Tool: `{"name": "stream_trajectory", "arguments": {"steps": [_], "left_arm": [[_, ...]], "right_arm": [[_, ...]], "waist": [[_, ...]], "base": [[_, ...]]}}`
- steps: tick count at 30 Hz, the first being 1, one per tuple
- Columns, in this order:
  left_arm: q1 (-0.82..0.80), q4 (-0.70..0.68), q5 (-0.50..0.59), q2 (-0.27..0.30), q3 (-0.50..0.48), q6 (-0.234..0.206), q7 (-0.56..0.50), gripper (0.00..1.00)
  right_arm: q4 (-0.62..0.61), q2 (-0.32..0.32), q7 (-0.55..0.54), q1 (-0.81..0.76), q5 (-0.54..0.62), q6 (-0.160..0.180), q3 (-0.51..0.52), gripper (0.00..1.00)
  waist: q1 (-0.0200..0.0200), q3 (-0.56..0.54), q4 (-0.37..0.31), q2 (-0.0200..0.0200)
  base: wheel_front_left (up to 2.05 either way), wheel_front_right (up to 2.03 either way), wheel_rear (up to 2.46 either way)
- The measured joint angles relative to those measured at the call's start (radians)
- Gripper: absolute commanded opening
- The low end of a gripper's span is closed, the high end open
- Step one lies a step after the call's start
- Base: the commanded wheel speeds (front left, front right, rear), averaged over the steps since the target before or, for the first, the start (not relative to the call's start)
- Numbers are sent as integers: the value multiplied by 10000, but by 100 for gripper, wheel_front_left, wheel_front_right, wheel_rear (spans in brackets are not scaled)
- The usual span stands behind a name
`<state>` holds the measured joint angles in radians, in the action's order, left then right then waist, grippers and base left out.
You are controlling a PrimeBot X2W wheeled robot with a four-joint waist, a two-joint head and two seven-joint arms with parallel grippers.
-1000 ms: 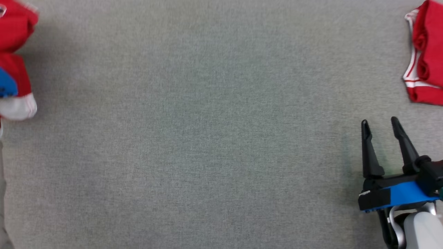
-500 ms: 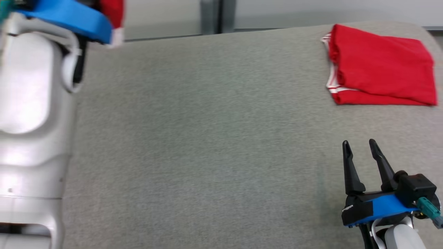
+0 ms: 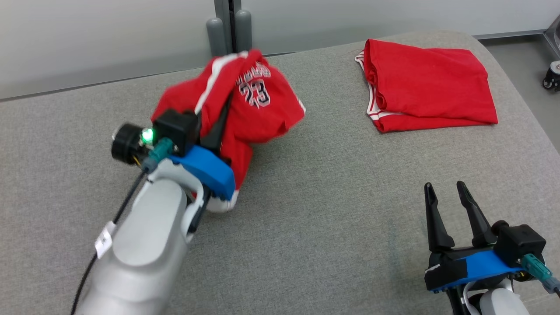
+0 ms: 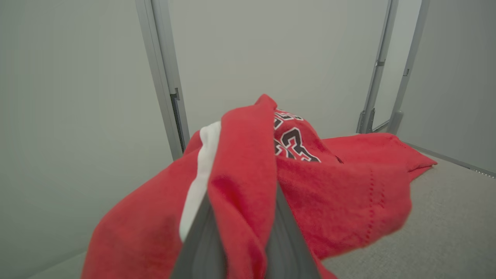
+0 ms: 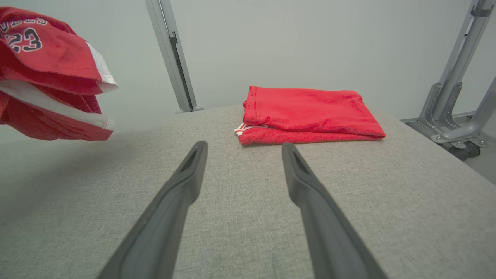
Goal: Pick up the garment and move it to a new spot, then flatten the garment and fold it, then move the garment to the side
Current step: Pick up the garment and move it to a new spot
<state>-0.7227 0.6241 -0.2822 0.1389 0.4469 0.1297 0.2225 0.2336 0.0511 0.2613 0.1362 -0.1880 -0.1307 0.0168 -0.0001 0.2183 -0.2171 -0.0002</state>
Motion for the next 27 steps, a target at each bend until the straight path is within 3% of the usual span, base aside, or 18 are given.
{"name": "stream_trajectory", "arguments": {"steps": [5,6,7,14,19,27], "left_arm": [[1306,909,-155,-263,491,0,169,0],[1489,1087,-123,-299,598,0,182,40],[1634,1231,-77,-349,698,0,203,100],[1799,1116,-138,-543,623,-163,370,100],[2062,-326,-153,-205,-286,-552,393,100],[4002,-2230,96,571,-2219,-1218,403,100]], "right_arm": [[42,-4,2,-10,-169,0,-123,100],[61,-4,2,-6,-171,0,-130,100],[81,-4,2,-5,-171,0,-155,100],[261,-10,2,-83,-153,0,-178,100],[374,-12,2,-327,-151,0,-194,100],[422,-13,2,-649,-61,2,-21,100]], "waist": [[1,9,8,2],[1,4,41,2],[2,-10,83,1],[0,-509,586,1],[0,-973,936,1],[0,-1428,1519,1]], "base": [[0,0,0],[0,0,0],[0,0,0],[0,0,0],[0,0,0],[0,0,0]]}}
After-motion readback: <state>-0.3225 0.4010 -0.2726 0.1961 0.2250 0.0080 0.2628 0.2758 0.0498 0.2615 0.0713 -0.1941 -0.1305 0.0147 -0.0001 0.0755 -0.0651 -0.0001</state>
